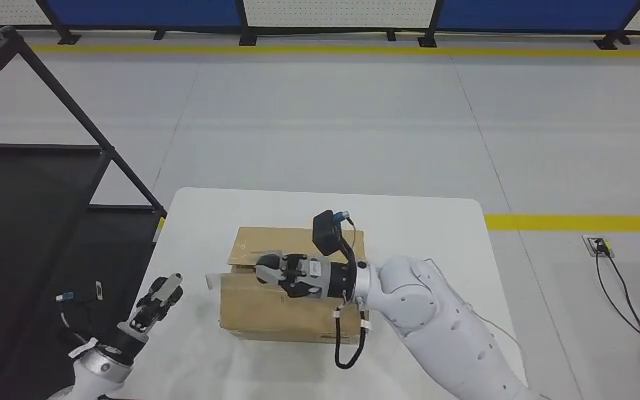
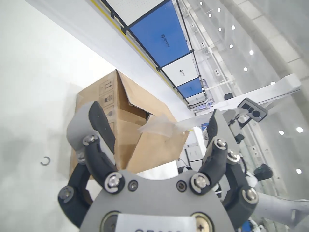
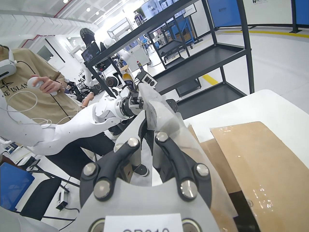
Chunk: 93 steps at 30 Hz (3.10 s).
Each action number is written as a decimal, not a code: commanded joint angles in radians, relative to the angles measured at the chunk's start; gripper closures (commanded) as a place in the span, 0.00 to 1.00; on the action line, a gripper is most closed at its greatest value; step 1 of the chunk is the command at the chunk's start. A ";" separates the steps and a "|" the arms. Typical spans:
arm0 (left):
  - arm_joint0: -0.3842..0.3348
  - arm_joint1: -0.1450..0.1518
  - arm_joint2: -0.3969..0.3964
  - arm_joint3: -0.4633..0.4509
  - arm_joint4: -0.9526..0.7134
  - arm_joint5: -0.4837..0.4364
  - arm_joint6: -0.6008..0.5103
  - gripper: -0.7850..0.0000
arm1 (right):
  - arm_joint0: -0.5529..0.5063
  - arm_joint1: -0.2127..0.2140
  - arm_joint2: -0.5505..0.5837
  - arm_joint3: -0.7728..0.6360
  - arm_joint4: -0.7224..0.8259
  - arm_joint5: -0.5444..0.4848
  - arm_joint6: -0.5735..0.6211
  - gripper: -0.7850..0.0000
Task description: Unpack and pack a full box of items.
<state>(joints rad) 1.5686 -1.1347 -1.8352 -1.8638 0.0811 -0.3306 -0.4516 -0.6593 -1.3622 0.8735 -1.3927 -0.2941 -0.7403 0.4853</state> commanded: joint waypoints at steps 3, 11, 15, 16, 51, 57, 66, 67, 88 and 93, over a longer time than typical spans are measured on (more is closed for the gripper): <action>-0.019 0.000 0.033 0.010 0.229 -0.025 0.086 0.00 | -0.006 0.004 0.016 0.009 0.032 -0.016 0.019 1.00; -0.027 0.001 0.096 0.037 0.391 -0.108 0.133 0.50 | -0.030 0.013 0.042 0.003 0.059 -0.046 0.039 1.00; -0.045 0.000 0.120 0.049 0.402 -0.098 0.140 0.79 | -0.035 0.016 0.049 0.000 0.070 -0.053 0.052 1.00; -0.048 0.000 0.126 0.050 0.408 -0.096 0.141 0.83 | -0.036 0.017 0.050 -0.001 0.072 -0.053 0.054 1.00; 0.009 0.015 0.041 -0.055 0.305 -0.092 0.070 1.00 | -0.065 0.040 0.105 -0.059 0.143 -0.110 0.102 1.00; 0.026 0.017 0.027 -0.078 0.301 -0.102 0.060 1.00 | -0.074 0.046 0.116 -0.067 0.172 -0.130 0.113 1.00; 0.049 0.020 0.005 -0.105 0.286 -0.109 0.060 1.00 | -0.072 0.051 0.118 -0.064 0.193 -0.141 0.118 1.00; 0.052 0.021 0.003 -0.107 0.285 -0.110 0.059 1.00 | -0.071 0.051 0.118 -0.064 0.196 -0.143 0.117 1.00; 0.126 0.023 -0.025 -0.128 0.298 -0.132 0.080 1.00 | -0.071 0.066 0.111 -0.070 0.291 -0.227 0.161 1.00; 0.141 0.023 -0.023 -0.138 0.304 -0.135 0.088 1.00 | -0.070 0.068 0.106 -0.081 0.289 -0.232 0.162 1.00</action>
<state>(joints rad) 1.7066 -1.1117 -1.8565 -1.9992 0.3847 -0.4648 -0.3652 -0.7287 -1.2945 0.9799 -1.4721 -0.0037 -0.9718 0.6484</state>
